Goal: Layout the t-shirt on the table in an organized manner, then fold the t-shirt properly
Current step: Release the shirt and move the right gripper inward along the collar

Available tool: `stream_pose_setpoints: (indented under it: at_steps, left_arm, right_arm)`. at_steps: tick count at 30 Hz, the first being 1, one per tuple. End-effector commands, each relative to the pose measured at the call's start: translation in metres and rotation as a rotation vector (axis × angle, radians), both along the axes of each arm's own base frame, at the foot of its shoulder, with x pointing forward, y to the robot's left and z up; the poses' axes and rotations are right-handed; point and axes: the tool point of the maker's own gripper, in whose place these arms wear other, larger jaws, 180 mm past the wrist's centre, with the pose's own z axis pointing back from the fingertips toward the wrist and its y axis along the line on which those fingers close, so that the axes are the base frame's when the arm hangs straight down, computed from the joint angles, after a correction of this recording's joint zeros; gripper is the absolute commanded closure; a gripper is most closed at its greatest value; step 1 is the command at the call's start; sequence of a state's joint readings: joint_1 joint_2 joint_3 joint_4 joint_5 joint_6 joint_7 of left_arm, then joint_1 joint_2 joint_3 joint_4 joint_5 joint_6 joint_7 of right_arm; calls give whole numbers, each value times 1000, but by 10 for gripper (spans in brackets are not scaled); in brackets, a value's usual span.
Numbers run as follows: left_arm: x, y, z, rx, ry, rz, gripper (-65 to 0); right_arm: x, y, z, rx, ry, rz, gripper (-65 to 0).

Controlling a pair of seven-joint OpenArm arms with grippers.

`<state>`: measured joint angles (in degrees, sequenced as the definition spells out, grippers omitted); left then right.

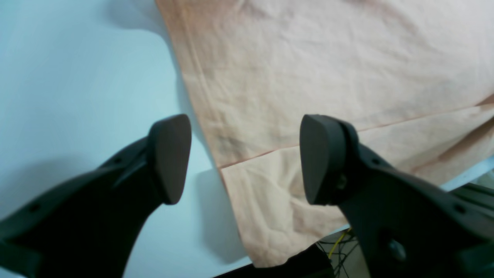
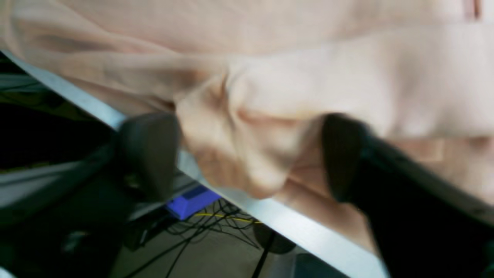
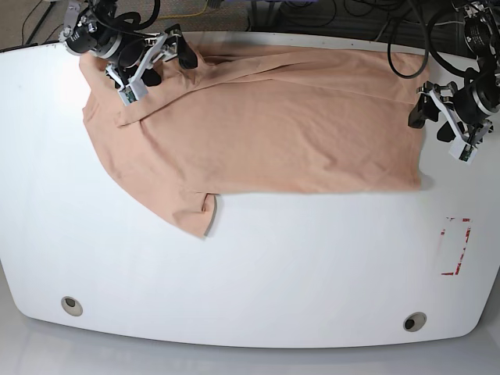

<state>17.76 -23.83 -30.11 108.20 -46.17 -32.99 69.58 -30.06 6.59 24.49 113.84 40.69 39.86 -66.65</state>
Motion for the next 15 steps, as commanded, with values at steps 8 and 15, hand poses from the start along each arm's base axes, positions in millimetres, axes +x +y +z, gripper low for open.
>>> stream_pose_setpoints:
  at_steps: [8, 15]
  left_arm:
    - [8, 3, 11, 8, -41, -5, -403]
    - [12, 3, 14, 8, -55, -5, -403]
  right_arm:
    - [2, 17, 6, 38, -23, 47, -38]
    - [2, 17, 6, 38, -23, 47, -22]
